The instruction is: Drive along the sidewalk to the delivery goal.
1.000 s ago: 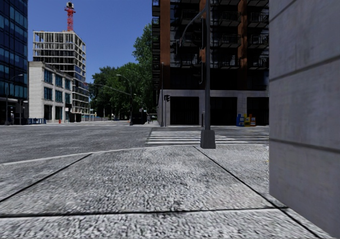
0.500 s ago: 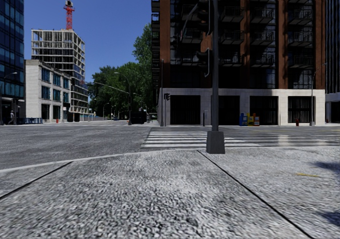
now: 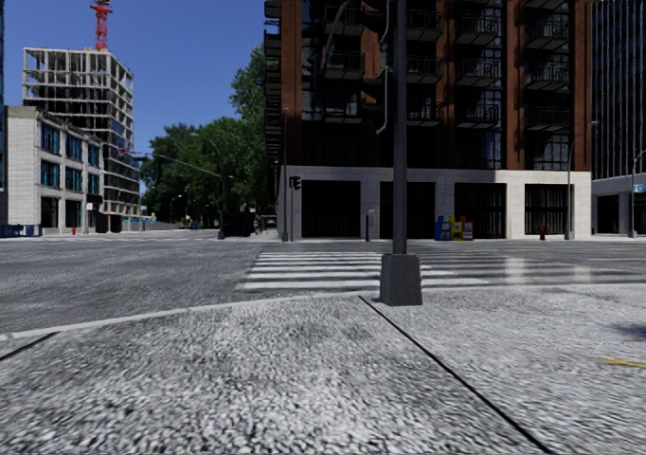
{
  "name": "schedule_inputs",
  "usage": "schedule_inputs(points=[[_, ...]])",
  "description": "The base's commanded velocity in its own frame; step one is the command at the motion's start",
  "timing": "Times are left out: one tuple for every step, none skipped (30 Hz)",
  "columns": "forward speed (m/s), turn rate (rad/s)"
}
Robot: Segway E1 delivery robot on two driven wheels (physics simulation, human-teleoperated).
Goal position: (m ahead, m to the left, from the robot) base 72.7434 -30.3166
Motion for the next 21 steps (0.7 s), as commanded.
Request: schedule_inputs(points=[[1.42,-0.30],[1.42,-0.30],[1.42,-0.30],[1.42,-0.30],[1.42,-0.30],[1.42,-0.30],[1.42,-0.30],[1.42,-0.31],[1.42,-0.36],[1.42,-0.41],[1.42,-0.43],[1.42,-0.44],[1.42,-0.45],[1.42,-0.45],[1.42,-0.46],[1.42,-0.46],[1.42,-0.48],[1.42,-0.51],[1.41,-0.52],[1.41,-0.52],[1.40,-0.53]])
